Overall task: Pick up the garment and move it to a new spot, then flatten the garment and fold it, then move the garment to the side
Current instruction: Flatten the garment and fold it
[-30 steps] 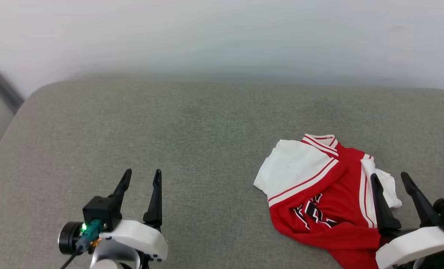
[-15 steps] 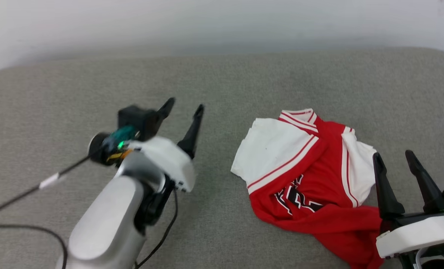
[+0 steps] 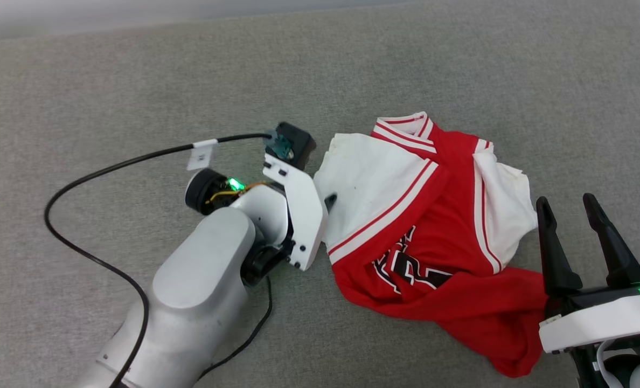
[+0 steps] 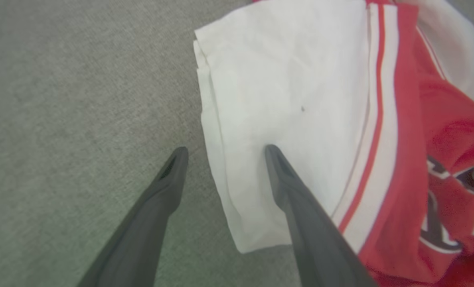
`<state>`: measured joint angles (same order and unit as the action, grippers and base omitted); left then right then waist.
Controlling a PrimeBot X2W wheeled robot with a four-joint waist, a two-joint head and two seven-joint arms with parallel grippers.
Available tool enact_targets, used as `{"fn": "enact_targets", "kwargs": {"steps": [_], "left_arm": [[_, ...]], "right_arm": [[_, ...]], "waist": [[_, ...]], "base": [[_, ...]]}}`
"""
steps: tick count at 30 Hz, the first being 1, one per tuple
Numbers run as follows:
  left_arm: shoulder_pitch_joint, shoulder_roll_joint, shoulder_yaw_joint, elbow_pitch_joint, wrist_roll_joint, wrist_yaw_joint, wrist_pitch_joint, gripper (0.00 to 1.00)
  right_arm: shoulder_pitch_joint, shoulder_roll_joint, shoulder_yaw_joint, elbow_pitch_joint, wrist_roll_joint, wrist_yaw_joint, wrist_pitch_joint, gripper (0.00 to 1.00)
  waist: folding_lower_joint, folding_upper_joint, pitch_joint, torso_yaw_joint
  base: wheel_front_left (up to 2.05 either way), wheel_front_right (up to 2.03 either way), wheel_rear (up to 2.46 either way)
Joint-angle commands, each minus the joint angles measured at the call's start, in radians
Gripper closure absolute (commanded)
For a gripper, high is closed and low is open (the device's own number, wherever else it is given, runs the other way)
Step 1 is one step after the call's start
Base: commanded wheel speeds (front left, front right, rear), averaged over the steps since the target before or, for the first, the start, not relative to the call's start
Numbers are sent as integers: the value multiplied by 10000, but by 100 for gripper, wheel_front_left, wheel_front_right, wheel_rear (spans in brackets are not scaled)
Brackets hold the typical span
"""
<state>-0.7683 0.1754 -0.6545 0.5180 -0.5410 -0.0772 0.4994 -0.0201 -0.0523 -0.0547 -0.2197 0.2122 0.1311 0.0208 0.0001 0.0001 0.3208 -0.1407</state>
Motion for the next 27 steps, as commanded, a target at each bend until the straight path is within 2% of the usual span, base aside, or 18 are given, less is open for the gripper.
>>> {"fn": "enact_targets", "kwargs": {"steps": [1,5,6,7,8,13,17,22,27], "left_arm": [[-99,-11,-59,41,-15,-51,54,0],[28,-106,-552,1002,-233,-273,1064,0],[93,-142,-665,1163,-283,-321,1237,13],[78,-141,-765,1261,-261,-367,1243,61],[41,-158,-820,1345,-259,-392,1170,100],[-267,-162,-719,1342,-137,-390,162,100],[-172,-19,-451,853,-46,-137,-895,100],[701,510,-22,-379,-51,505,-1924,100],[2350,1208,391,-2006,-189,1392,-2346,100]], "right_arm": [[-77,27,-1,13,55,-7,-52,0],[-130,26,49,172,206,-7,-140,0],[-143,25,51,201,227,-7,-158,0],[-161,26,59,223,234,-7,-171,0],[-191,27,69,239,253,-7,-186,0],[-160,25,75,248,142,-7,-121,0],[-33,27,29,167,9,-7,12,0],[236,26,-96,54,-116,-7,235,0],[484,24,-191,-65,-184,-7,463,0]], "waist": [[-1,-1,74,-74],[-1,-1,128,-111],[-1,-1,136,-109],[-1,-1,137,-109],[-1,-1,131,-105],[-1,-1,-68,60],[-1,-1,-424,335],[-1,-1,-914,740],[-1,-1,-1315,1070]], "base": [[0,0,0],[0,0,0],[0,0,0],[0,0,0],[0,0,0],[0,0,0],[0,0,0],[0,0,0],[0,0,0]]}}
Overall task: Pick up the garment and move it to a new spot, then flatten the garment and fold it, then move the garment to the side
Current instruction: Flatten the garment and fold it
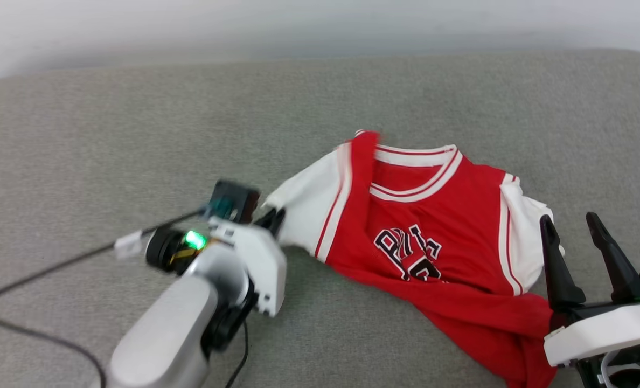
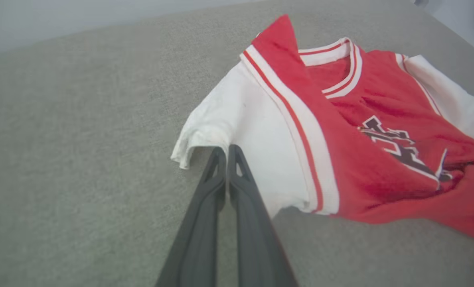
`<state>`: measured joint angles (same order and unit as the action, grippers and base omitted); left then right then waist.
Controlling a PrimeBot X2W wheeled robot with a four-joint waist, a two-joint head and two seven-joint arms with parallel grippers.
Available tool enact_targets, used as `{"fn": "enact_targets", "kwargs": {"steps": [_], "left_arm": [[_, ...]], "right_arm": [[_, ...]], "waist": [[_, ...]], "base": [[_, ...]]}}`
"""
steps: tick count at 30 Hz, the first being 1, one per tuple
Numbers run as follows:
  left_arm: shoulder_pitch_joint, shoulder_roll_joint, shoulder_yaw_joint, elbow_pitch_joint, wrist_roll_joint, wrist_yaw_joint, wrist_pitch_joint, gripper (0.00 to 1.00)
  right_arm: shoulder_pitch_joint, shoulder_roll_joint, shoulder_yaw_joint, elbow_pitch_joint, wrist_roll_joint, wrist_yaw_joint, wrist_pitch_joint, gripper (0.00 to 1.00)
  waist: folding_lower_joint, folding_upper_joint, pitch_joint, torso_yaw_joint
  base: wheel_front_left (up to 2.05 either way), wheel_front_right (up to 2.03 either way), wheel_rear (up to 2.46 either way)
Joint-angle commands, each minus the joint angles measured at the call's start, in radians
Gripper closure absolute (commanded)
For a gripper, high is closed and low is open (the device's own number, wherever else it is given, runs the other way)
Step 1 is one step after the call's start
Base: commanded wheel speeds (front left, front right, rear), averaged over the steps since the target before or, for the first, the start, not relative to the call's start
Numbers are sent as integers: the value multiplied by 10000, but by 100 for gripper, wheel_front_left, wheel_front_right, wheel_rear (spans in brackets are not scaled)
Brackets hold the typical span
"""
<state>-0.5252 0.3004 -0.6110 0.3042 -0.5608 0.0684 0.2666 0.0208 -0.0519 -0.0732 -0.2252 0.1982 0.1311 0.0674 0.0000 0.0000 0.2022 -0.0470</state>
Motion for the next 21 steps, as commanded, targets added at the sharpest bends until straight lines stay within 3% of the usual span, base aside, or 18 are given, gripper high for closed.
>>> {"fn": "enact_targets", "kwargs": {"steps": [1,7,12,14,15,19,21], "left_arm": [[265,83,55,-155,-33,124,-82,100],[2852,537,535,-1599,-624,1292,-180,100],[4506,333,794,-2076,-1325,1825,-305,100],[4813,216,834,-2154,-1448,1941,-443,56],[4884,175,864,-2193,-1424,1995,-557,0],[4739,173,985,-2319,-1217,2106,-1048,0],[4405,318,1218,-2521,-686,2261,-1895,0]], "right_arm": [[116,22,-20,-24,-40,-7,17,0],[409,21,-31,-75,-11,-7,185,0],[550,21,7,-87,20,-7,348,0],[592,21,-27,-97,17,-7,381,0],[612,21,-48,-101,19,-7,423,0],[611,21,-58,-74,-5,-7,559,0],[633,21,-81,19,-33,-7,741,0]], "waist": [[0,0,-202,194],[0,0,-608,371],[0,0,-838,417],[0,0,-911,469],[0,0,-943,498],[0,0,-1078,560],[0,0,-1223,603]], "base": [[0,0,0],[0,0,0],[0,0,0],[0,0,0],[0,0,0],[0,0,0],[0,0,0]]}}
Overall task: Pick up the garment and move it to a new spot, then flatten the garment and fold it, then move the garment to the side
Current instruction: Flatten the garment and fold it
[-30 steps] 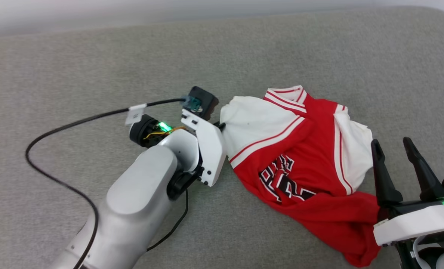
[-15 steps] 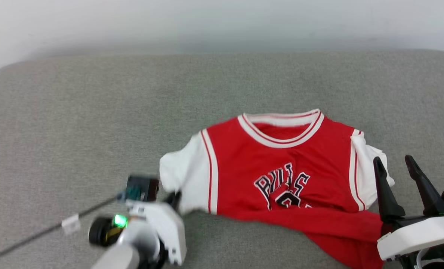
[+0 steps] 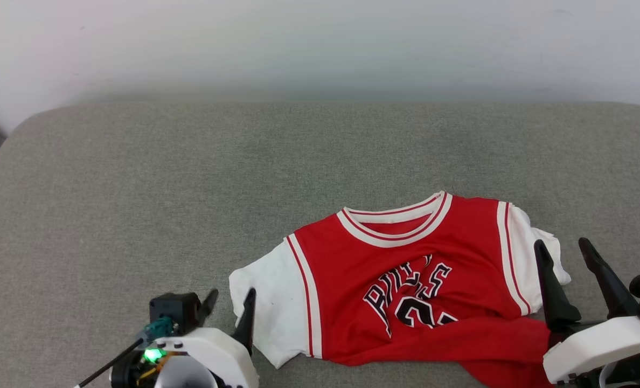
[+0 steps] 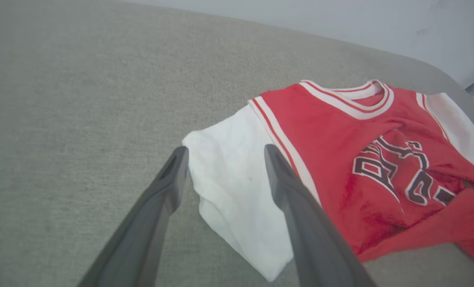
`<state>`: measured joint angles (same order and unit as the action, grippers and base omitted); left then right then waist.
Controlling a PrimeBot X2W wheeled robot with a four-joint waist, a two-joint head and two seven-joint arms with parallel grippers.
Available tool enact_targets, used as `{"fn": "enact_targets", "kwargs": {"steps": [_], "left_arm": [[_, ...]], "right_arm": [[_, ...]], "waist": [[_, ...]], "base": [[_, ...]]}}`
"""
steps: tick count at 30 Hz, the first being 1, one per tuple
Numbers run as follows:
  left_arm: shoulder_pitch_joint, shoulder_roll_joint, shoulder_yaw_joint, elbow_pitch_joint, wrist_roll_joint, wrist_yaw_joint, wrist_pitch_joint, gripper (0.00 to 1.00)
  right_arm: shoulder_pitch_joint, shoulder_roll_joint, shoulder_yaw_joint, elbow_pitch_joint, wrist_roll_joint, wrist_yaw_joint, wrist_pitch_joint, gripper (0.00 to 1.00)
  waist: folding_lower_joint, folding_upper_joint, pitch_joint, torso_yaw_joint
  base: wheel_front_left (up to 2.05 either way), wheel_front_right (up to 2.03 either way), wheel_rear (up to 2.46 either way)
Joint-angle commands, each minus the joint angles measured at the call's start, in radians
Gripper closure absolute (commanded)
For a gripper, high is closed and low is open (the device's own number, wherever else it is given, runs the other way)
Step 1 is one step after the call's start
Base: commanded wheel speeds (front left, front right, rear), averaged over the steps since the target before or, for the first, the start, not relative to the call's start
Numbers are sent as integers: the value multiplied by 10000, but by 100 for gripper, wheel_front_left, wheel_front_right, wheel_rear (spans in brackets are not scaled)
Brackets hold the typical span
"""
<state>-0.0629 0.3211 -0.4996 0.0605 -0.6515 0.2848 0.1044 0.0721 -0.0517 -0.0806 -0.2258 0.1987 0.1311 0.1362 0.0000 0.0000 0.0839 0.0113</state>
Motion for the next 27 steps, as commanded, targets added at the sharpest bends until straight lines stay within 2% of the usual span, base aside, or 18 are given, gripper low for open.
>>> {"fn": "enact_targets", "kwargs": {"steps": [1,6,12,19,24,27], "left_arm": [[-342,169,157,-145,434,167,-566,0],[-724,403,429,-424,1026,191,-1717,0],[-881,786,790,-821,1373,390,-2305,0],[-1040,963,732,-1628,1690,523,-2349,0],[-1324,851,535,-2114,1883,528,-2304,0],[-1568,727,426,-2259,1897,435,-2378,0]], "right_arm": [[104,11,-33,41,-63,-7,113,0],[-18,-100,-232,166,25,-7,247,0],[-243,-492,-774,758,626,-7,929,0],[-1167,-1549,-1591,2490,2080,-7,3419,0],[-2295,-2287,-1629,3554,2554,-7,5429,0],[-3021,-2628,-1529,4048,2723,-7,6227,0]], "waist": [[0,0,-64,25],[0,0,-185,23],[0,0,-246,-32],[0,0,15,135],[0,0,619,451],[0,0,1139,710]], "base": [[0,0,0],[0,0,0],[0,0,0],[0,0,0],[0,0,0],[0,0,0]]}}
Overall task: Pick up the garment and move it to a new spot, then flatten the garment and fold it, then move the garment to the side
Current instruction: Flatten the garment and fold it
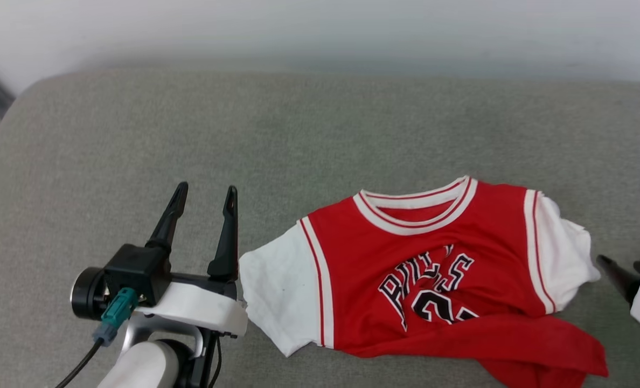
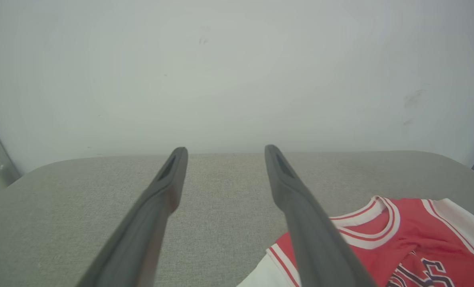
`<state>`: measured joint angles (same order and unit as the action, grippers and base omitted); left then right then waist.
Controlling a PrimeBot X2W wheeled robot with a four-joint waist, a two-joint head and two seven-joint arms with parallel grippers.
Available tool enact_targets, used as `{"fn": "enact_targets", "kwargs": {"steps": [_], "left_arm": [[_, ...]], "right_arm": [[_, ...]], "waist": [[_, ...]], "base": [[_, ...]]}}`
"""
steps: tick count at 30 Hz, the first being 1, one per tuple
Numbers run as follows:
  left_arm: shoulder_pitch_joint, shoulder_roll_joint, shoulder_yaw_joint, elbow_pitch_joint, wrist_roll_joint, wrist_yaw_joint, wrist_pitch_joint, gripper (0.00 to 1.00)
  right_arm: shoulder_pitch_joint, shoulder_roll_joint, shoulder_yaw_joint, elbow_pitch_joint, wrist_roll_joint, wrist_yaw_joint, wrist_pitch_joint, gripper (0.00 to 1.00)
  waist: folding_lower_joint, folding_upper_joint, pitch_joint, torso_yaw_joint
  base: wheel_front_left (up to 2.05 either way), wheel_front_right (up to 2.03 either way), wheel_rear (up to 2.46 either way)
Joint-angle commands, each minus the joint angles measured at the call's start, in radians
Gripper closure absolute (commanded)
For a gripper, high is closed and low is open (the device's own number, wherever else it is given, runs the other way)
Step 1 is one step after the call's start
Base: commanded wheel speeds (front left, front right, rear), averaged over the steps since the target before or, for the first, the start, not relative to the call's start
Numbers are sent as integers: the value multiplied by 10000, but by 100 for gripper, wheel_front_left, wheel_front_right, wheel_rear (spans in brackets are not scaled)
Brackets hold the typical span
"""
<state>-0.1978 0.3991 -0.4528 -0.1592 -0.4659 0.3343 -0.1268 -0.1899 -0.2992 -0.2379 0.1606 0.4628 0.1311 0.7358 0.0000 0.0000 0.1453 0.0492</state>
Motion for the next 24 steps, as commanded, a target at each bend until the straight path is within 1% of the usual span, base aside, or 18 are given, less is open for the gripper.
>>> {"fn": "enact_targets", "kwargs": {"steps": [1,2,6,11,17,18,19,20,22,24], "left_arm": [[-289,-111,-61,-71,34,-59,-79,0],[-289,-111,-61,-71,34,-59,-79,0],[-589,-270,-141,-17,4,-179,-209,0],[-896,-441,-224,174,-19,-317,-347,0],[-1019,-578,-275,534,-142,-424,-470,0],[-1006,-583,-281,603,-192,-439,-456,0],[-983,-581,-276,672,-239,-460,-435,0],[-955,-531,-301,765,-235,-500,-373,0],[-839,-473,-320,893,-386,-547,-205,0],[-767,-352,-347,1036,-528,-633,82,0]], "right_arm": [[-650,-261,90,352,90,-7,396,0],[-650,-261,90,352,90,-7,396,0],[-1503,-692,254,1053,181,-7,704,0],[-2226,-1021,453,1848,109,-7,830,0],[-2059,-643,838,3137,296,-7,1578,0],[-2011,-552,885,3283,375,-7,1713,55],[-1996,-460,941,3339,402,-6,1783,96],[-1994,-415,984,3348,396,-4,1809,100],[-2042,-389,1082,3120,341,-1,1603,100],[-2101,-601,1086,2876,257,-4,1404,100]], "waist": [[0,0,698,421],[0,0,698,421],[0,0,1349,763],[0,0,1940,1056],[0,0,2085,1161],[0,0,2062,1146],[0,0,2021,1115],[0,0,1962,1076],[0,0,1797,960],[0,0,1609,827]], "base": [[0,0,0],[0,0,0],[0,0,0],[0,0,0],[0,0,0],[0,0,0],[0,0,0],[0,0,0],[0,0,0],[0,0,0]]}}
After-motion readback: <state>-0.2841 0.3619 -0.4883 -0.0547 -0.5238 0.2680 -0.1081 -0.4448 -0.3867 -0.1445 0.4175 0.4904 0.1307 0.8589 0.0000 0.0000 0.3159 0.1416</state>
